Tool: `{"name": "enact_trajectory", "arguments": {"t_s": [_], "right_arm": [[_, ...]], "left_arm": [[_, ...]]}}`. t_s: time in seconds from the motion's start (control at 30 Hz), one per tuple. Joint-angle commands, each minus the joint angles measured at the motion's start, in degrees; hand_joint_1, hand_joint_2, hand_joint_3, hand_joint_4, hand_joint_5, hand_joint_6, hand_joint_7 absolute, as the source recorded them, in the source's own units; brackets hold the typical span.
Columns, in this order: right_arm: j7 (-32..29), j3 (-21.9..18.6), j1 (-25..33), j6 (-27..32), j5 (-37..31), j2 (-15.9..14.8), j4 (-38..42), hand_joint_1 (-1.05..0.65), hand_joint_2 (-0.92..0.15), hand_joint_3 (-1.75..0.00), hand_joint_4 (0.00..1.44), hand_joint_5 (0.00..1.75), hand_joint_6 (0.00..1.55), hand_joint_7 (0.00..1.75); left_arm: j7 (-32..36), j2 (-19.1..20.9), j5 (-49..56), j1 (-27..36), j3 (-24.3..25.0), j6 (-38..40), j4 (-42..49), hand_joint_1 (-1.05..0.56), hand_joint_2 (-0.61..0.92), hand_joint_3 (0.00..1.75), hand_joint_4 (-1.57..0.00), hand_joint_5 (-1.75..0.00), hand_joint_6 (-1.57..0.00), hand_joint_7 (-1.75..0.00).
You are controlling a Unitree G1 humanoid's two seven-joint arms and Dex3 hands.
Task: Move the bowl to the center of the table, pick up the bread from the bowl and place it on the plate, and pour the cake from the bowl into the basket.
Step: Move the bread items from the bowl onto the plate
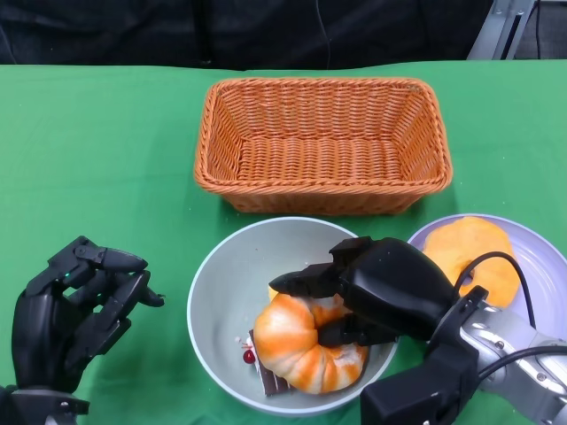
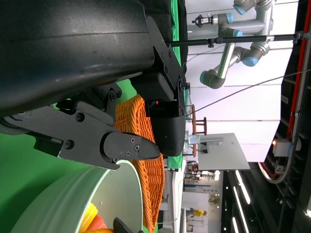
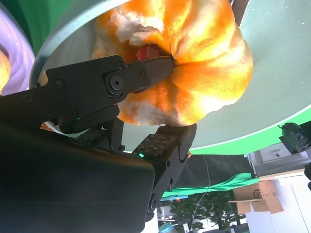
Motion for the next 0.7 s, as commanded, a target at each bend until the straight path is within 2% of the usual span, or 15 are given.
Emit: {"name": "enact_trajectory", "arguments": {"t_s": [0.03, 0.17, 0.4, 0.53, 0.7], "right_arm": [[-1.25, -0.23, 0.40, -4.37, 2.97, 1.28, 4.99, -0.17, -0.92, -0.05, 0.86, 0.91, 1.15, 0.07], [-2.03, -0.31, -0.17, -5.57, 3.27, 1.50, 6.51, -0.17, -0.92, -0.05, 0.90, 0.86, 1.18, 0.07], [-2.21, -0.65, -0.23, -5.85, 3.50, 1.75, 6.92, -0.17, -0.92, -0.07, 0.89, 0.94, 1.18, 0.06], [-5.85, -2.25, -1.22, -8.84, 4.21, 2.32, 8.06, -0.16, -0.92, -0.06, 0.85, 0.98, 1.18, 0.05], [-6.98, -3.13, -1.70, -10.11, 3.93, 2.63, 8.82, -0.15, -0.92, -0.06, 0.84, 1.06, 1.18, 0.06]], "left_arm": [[0.17, 0.49, 0.30, 0.37, 0.11, -1.13, 0.63, -0.19, 0.92, 0.31, -0.81, -1.34, -0.84, -1.12], [0.06, 0.41, 0.12, 0.44, 0.06, -0.84, 0.36, -0.19, 0.92, 0.32, -0.81, -1.34, -0.84, -1.12], [-0.10, 0.29, -0.20, 0.60, -0.07, -0.31, -0.18, -0.20, 0.92, 0.31, -0.81, -1.33, -0.83, -1.10], [0.41, 0.55, 0.68, 0.51, -0.14, -1.24, 0.28, -0.22, 0.92, 0.30, -0.81, -1.32, -0.83, -1.10], [0.57, 0.55, 0.67, 0.45, 0.06, -1.03, 0.44, -0.21, 0.92, 0.30, -0.81, -1.33, -0.84, -1.10]]}}
